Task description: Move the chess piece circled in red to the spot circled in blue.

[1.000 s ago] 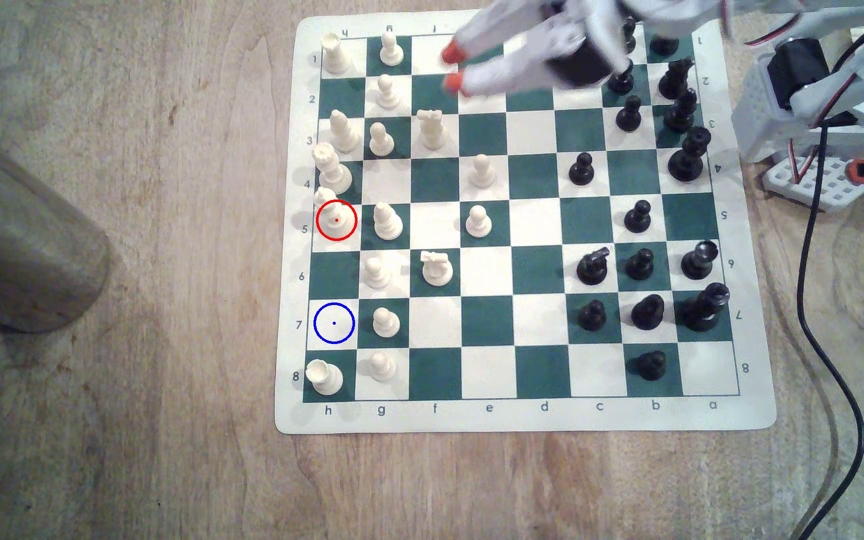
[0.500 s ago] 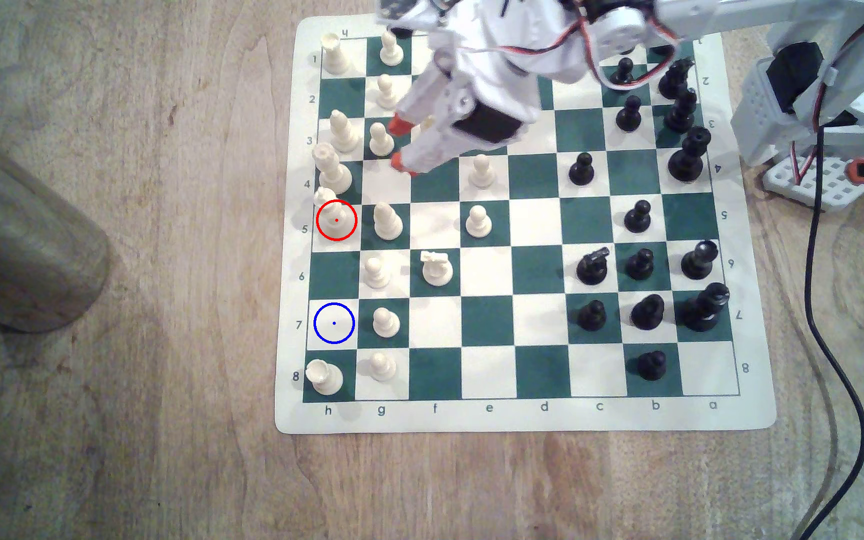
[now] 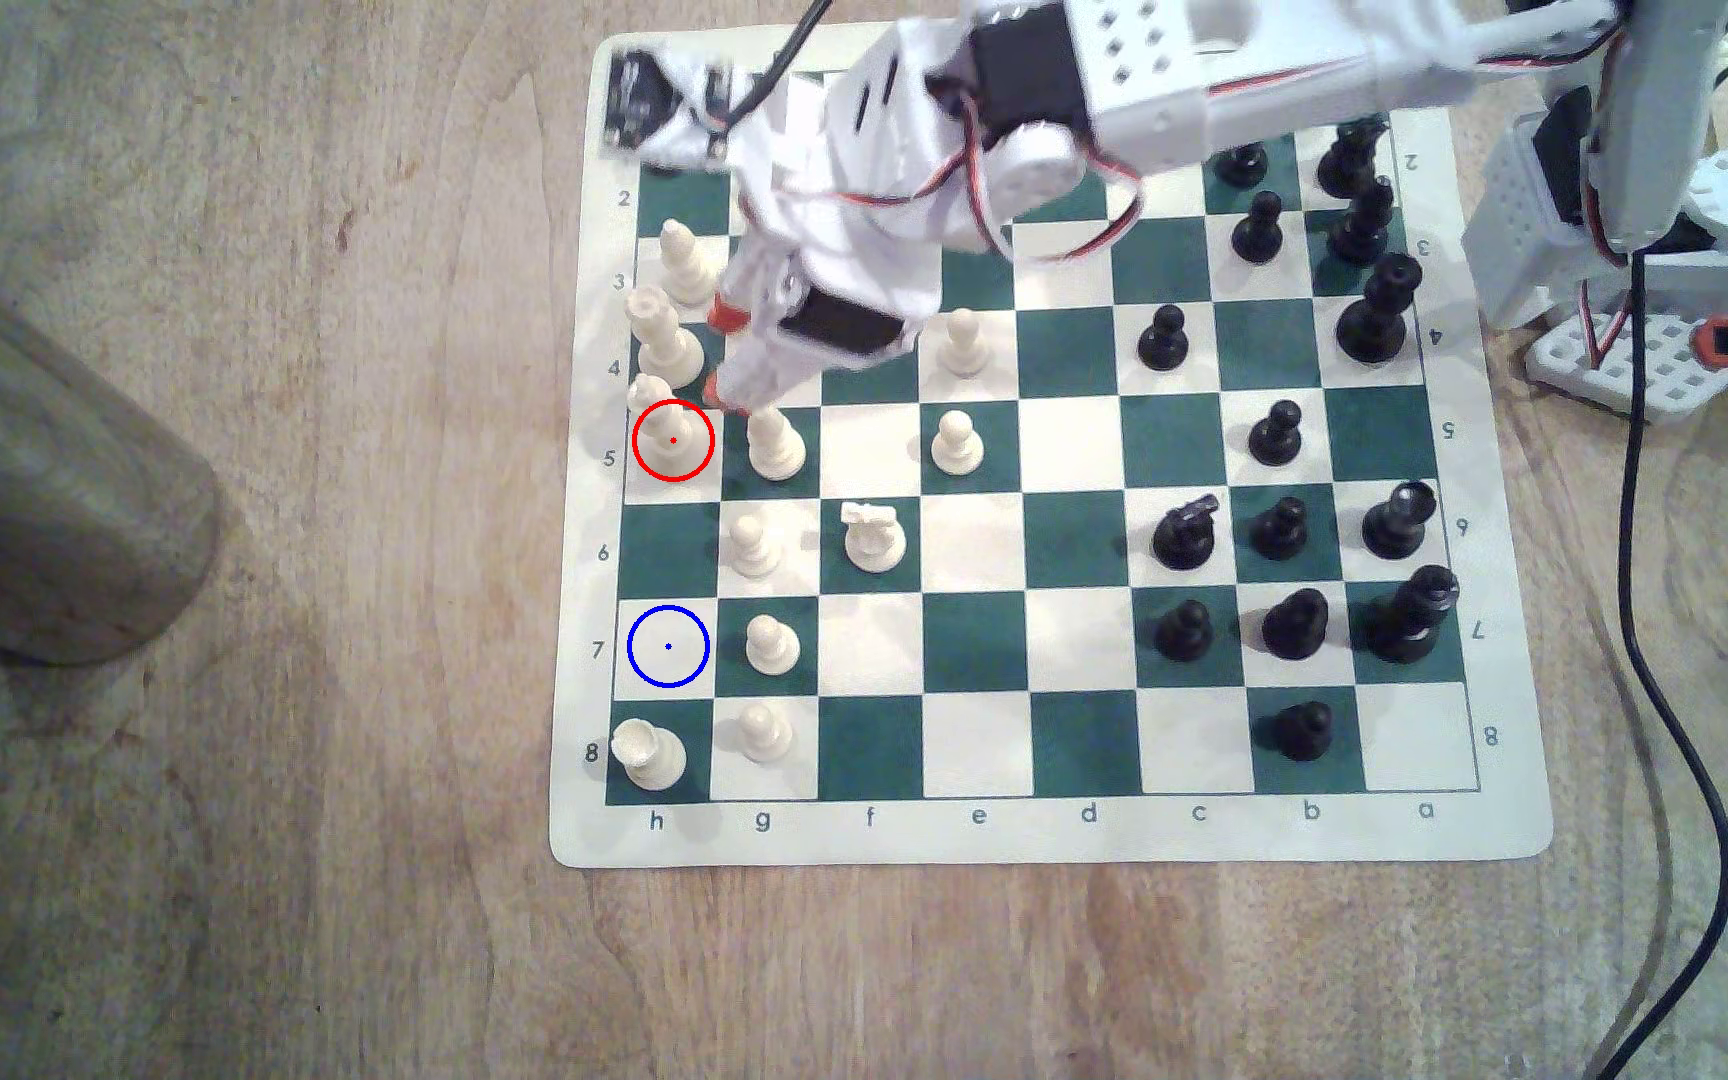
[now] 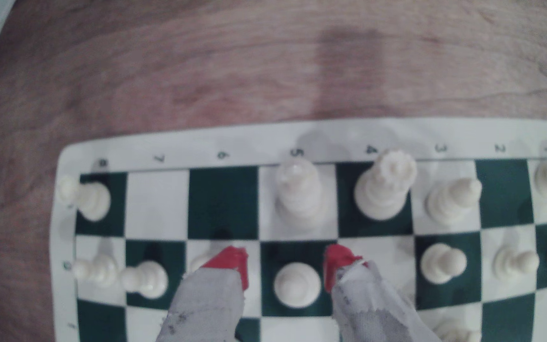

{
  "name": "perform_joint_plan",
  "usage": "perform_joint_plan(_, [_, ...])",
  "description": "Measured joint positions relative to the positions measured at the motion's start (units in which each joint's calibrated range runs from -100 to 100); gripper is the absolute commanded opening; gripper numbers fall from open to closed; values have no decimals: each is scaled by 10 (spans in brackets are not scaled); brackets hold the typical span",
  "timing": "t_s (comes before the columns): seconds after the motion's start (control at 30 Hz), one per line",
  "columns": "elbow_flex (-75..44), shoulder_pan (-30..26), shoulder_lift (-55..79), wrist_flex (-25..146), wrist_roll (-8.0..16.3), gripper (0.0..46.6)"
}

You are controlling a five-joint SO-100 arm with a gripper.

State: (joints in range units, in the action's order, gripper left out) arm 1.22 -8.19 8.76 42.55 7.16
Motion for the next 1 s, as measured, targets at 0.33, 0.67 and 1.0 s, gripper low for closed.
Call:
perform_joint_plan(0.33, [-61, -1, 81, -22, 1, 166])
perform_joint_plan(0.67, [-107, -1, 128, -22, 1, 163])
perform_joint_plan(1.0, [-119, 13, 154, -39, 1, 162])
